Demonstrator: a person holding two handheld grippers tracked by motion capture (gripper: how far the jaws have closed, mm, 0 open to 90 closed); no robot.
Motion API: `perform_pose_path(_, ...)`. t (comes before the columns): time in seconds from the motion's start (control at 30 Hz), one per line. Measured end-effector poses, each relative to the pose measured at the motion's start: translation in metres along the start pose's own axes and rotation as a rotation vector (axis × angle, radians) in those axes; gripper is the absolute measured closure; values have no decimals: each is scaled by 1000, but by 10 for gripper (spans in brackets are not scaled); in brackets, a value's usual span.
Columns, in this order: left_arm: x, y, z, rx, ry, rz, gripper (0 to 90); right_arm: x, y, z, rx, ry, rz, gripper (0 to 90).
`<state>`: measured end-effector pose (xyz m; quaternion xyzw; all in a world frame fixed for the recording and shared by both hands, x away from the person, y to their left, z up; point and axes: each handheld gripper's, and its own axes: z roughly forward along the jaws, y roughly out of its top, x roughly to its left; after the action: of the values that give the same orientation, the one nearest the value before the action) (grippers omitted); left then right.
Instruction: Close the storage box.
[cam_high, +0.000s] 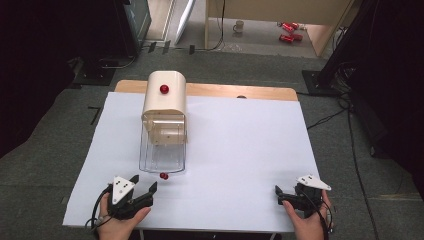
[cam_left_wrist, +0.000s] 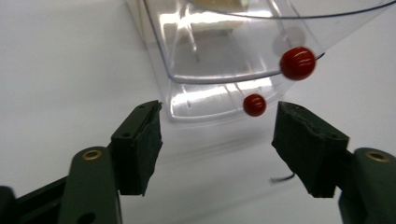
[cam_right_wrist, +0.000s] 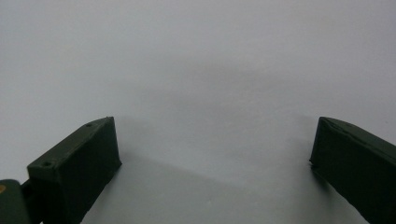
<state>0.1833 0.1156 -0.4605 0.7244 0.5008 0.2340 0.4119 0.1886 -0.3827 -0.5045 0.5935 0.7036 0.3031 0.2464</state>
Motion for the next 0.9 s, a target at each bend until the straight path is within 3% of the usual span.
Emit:
perform_pose_path(0.2,-18,1,6,3,-29,19,446,0,0,0,-1,1,0,8)
perform_pose_path(0.4,-26,5,6,-22,-59,25,535,0,0,0,-1,1,0,9)
perform_pose_path(0.63,-36,8,10,-38,-22,41,617,0,0,0,0,1,1,9)
perform_pose_path(0.9,-34,9,13,-49,-5,16,727,0,0,0,-1,1,2,9)
